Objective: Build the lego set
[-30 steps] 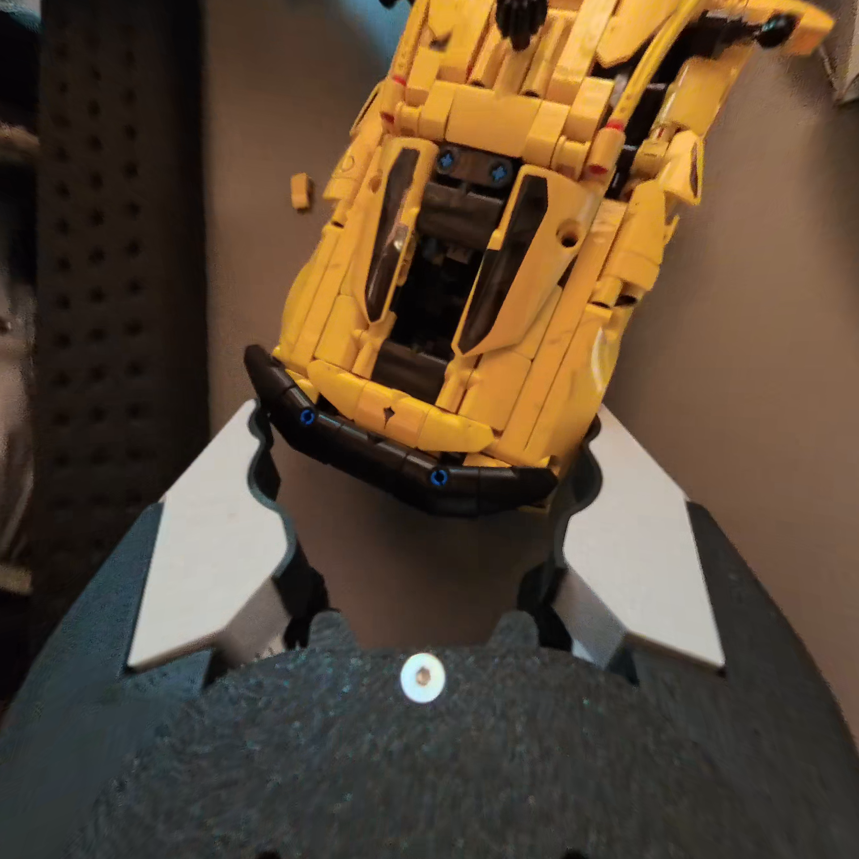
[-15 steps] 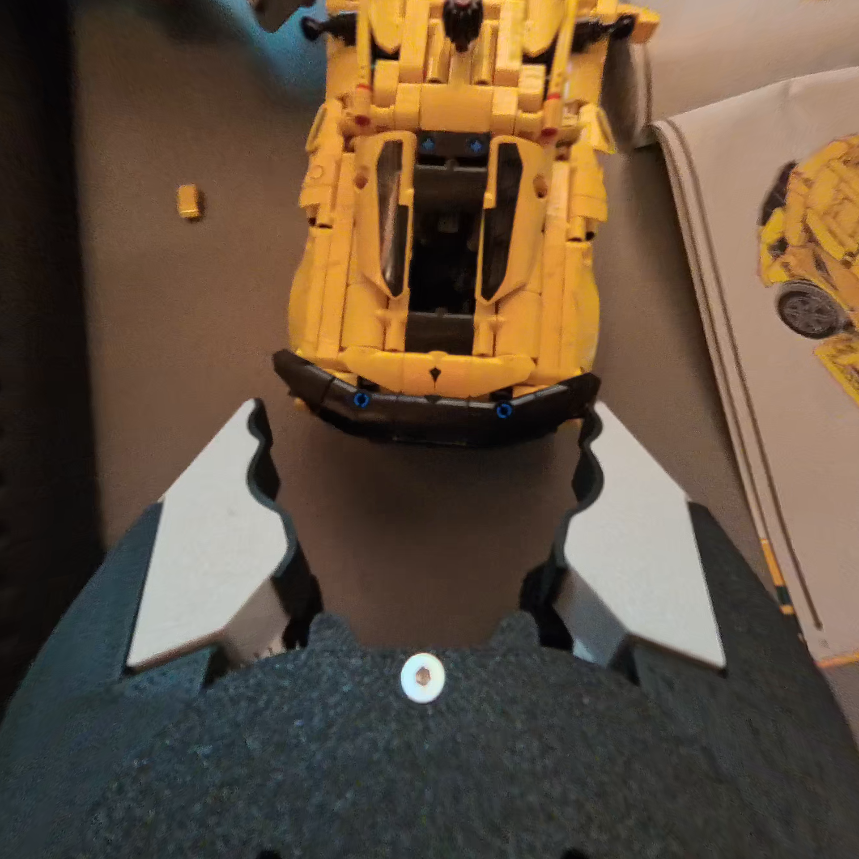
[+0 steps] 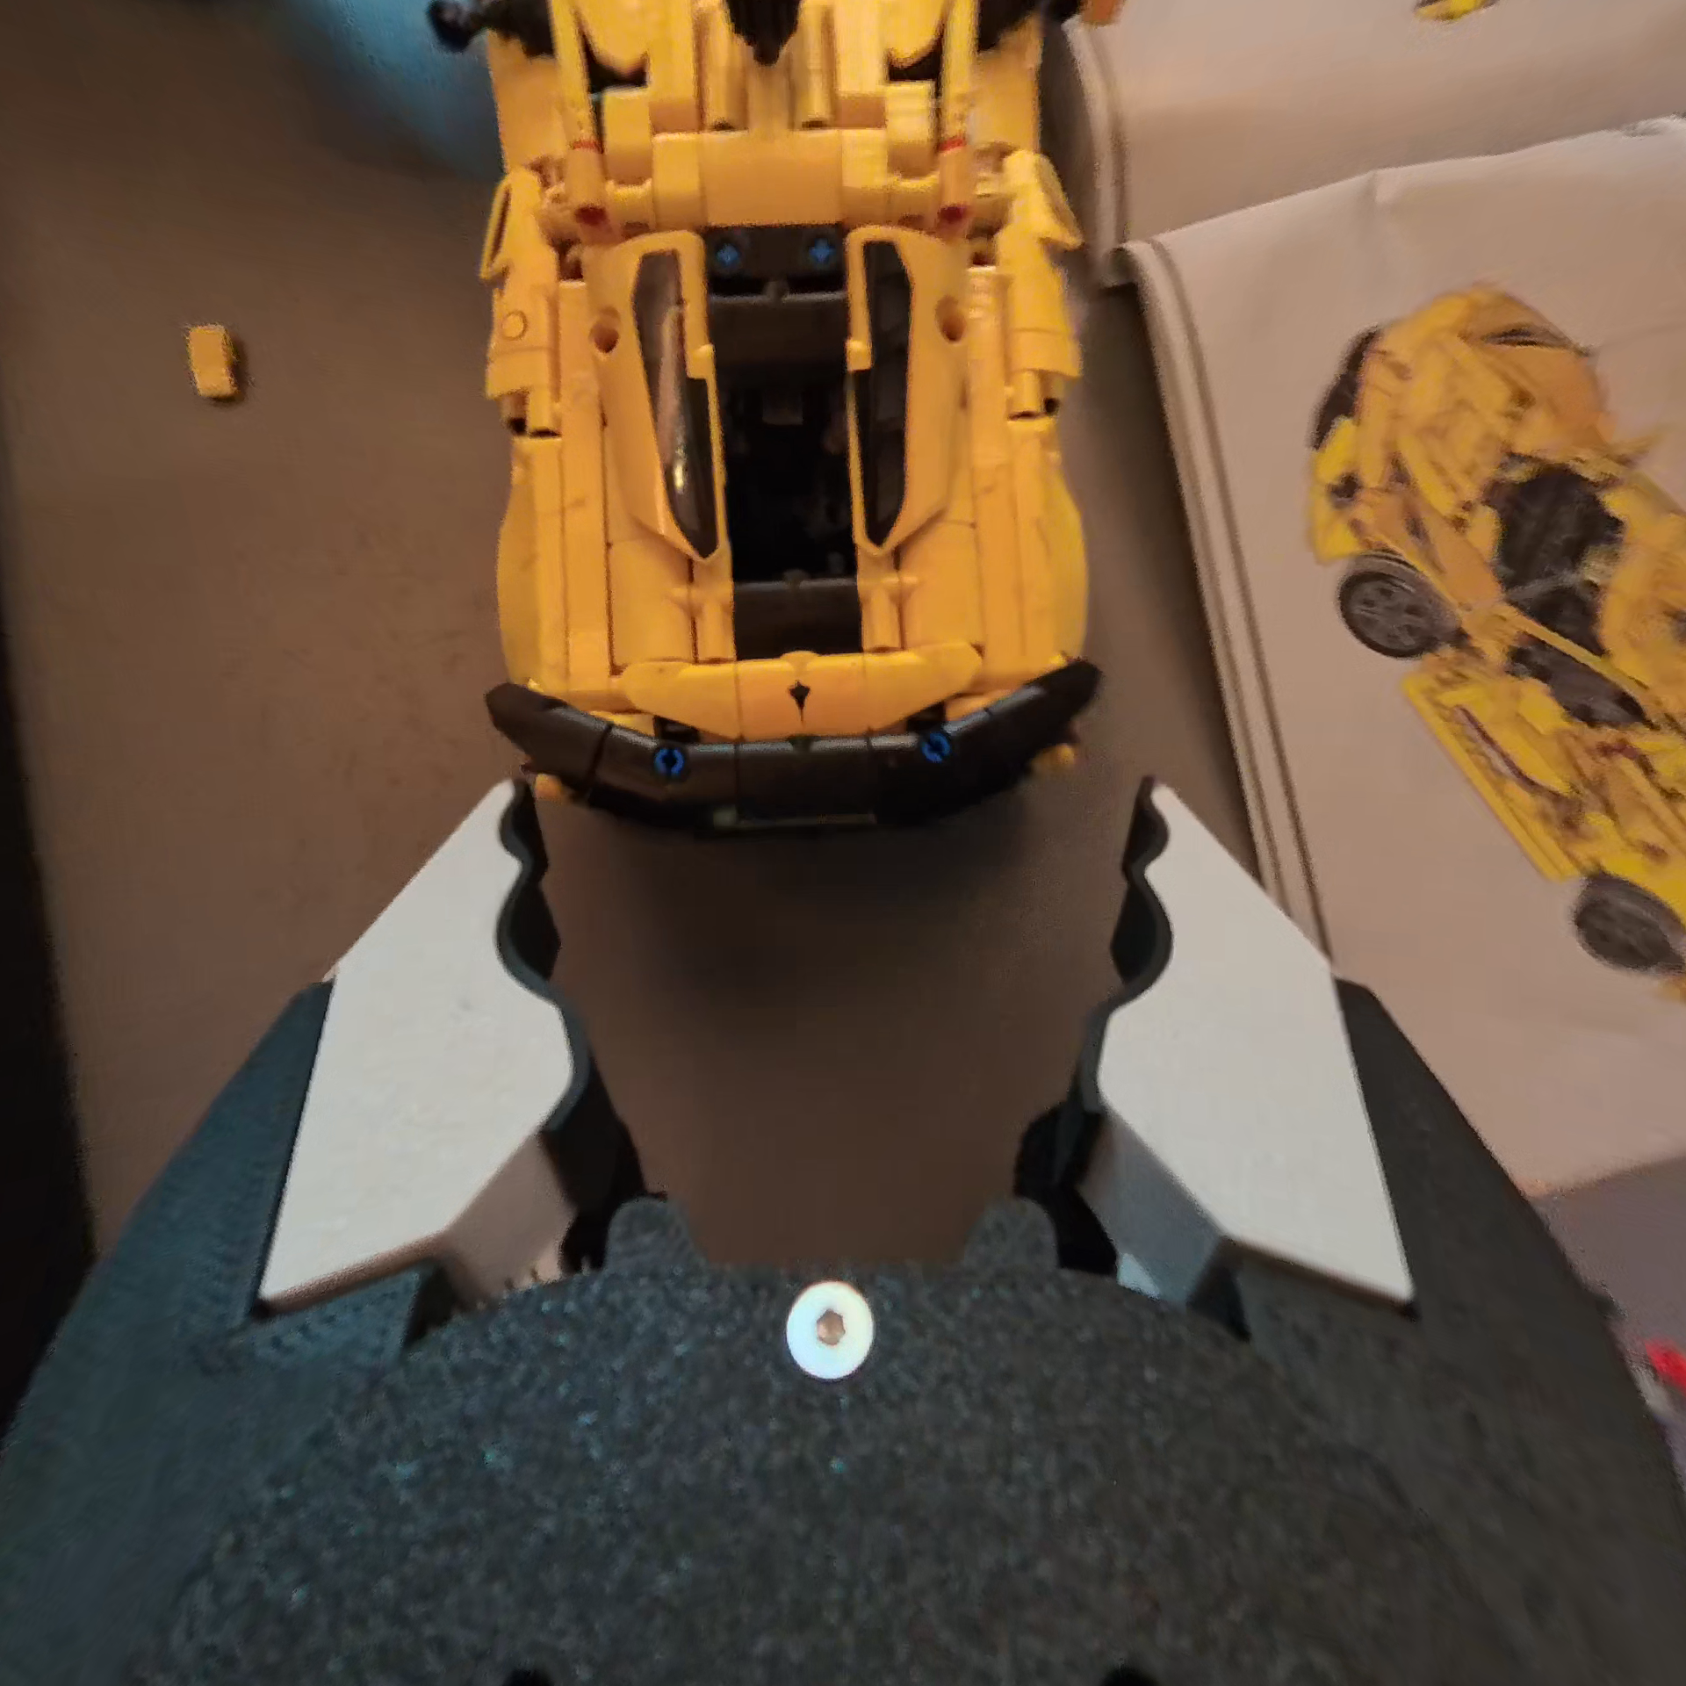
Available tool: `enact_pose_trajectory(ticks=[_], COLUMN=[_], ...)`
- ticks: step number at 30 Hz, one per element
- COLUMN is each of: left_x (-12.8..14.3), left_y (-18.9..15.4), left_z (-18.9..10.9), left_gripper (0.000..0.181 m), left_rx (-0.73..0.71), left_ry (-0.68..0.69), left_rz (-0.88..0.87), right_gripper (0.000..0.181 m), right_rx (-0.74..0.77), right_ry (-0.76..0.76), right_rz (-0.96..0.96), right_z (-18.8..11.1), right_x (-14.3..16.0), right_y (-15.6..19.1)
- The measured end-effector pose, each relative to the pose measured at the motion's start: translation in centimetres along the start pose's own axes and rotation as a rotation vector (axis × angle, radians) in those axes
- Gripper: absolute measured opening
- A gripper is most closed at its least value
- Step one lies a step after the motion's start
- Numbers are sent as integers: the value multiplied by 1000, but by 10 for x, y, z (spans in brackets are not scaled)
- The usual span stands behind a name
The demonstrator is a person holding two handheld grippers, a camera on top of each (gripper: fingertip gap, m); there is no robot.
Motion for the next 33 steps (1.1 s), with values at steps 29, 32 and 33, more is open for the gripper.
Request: enact_pose_trajectory(ticks=[29,32,33], left_x=[50,46,45], left_y=[-43,-51,-51], left_z=[-26,-24,-23], left_gripper=[26,26,26], left_rx=[73,126,134], left_ry=[206,177,170], left_rz=[129,89,77], right_gripper=[8,7,7], right_rx=[204,400,441], right_ry=[-266,-308,-309], right_rz=[-609,-828,-888], right_z=[97,88,87], right_x=[-88,-96,-97], right_y=[141,145,148])
Point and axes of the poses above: each gripper's, where its closed fingertips meet, z out along the fingers, x out of its underside, y = z × x across the jaws, the point moved 4 cm from there along -z, back along the fingers, and after that the axes turned 12 degrees about -x, right-handed, at the moved point
